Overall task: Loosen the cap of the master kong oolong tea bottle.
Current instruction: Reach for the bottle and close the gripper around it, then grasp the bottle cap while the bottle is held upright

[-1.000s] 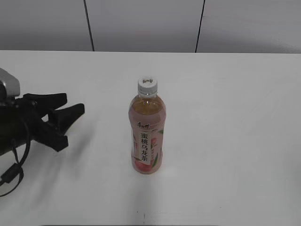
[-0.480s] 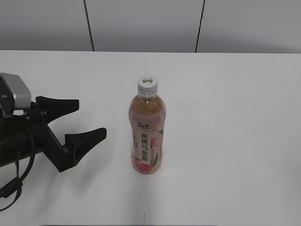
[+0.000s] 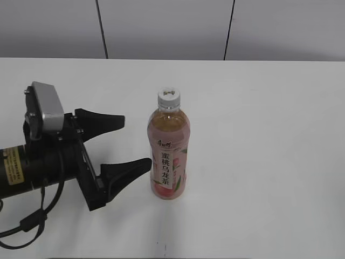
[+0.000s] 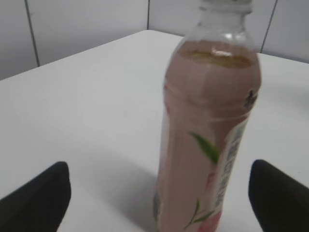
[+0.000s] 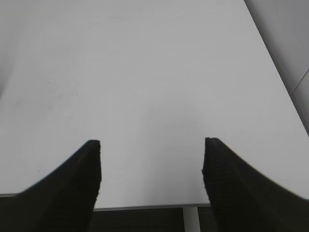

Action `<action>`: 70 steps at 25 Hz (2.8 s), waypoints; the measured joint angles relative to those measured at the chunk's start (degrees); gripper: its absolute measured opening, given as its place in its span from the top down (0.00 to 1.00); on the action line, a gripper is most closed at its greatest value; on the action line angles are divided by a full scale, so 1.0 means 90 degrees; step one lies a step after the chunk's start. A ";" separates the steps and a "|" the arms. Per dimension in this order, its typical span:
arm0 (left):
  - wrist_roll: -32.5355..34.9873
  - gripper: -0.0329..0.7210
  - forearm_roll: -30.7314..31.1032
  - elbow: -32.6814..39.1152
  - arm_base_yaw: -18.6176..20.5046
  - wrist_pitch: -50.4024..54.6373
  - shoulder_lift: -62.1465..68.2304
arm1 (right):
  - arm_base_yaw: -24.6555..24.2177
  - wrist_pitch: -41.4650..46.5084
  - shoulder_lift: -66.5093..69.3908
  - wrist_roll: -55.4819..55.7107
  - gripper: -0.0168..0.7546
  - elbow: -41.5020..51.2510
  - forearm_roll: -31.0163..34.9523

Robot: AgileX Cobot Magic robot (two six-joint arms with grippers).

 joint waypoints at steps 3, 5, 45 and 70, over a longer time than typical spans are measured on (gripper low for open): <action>-0.0009 0.06 -0.0069 -0.0174 -0.0360 -0.0007 0.0000 | 0.0000 0.0000 0.0000 0.0000 0.33 0.0000 0.0000; -0.0016 0.07 -0.0099 -0.0257 -0.0497 -0.0007 0.0000 | 0.0000 0.0000 0.0000 0.0000 0.33 0.0000 0.0000; -0.0205 0.36 -0.0646 -0.1536 -0.1339 -0.0015 0.1233 | 0.0000 0.0000 0.0000 0.0000 0.33 0.0000 0.0000; -0.0205 0.36 -0.0646 -0.1536 -0.1339 -0.0011 0.1233 | 0.0000 -0.0008 0.0000 0.0000 0.33 0.0000 0.0061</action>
